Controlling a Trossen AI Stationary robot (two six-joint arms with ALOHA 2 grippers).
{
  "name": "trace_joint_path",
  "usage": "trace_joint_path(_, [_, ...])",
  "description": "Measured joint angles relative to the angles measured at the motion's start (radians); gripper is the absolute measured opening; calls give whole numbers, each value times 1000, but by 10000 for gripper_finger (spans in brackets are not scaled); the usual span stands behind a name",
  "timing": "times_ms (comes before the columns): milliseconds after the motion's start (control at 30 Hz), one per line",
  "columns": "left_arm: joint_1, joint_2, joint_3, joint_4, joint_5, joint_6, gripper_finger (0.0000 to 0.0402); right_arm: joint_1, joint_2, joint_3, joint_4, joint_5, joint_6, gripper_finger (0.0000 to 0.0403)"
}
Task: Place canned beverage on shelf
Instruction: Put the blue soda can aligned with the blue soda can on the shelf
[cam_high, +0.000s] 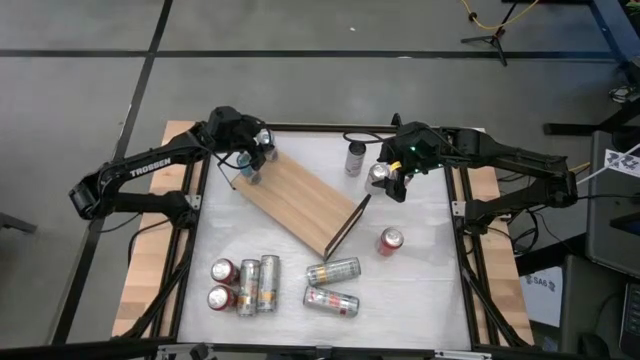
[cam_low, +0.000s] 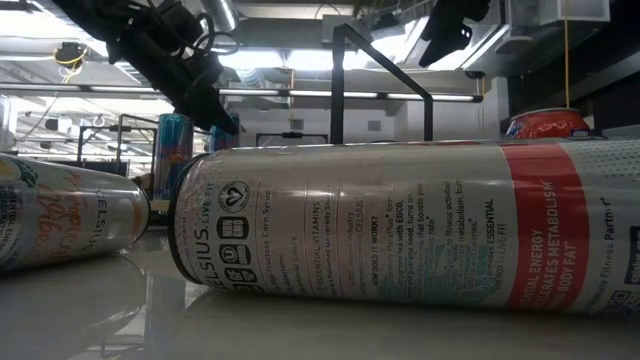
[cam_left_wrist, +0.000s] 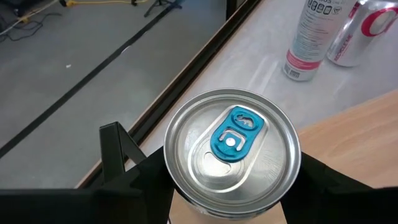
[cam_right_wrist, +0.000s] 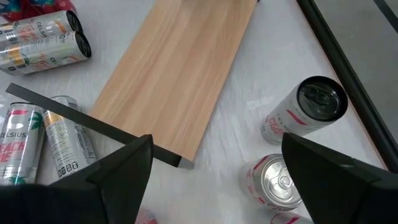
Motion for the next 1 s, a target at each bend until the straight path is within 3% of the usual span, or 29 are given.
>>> trace_joint_path(333, [0,0,0,-23,0,1,210,0,0,0,0,0,0,349])
trace_joint_path(1000, [0,0,0,-34,2,12,248,0,0,0,0,0,0,349])
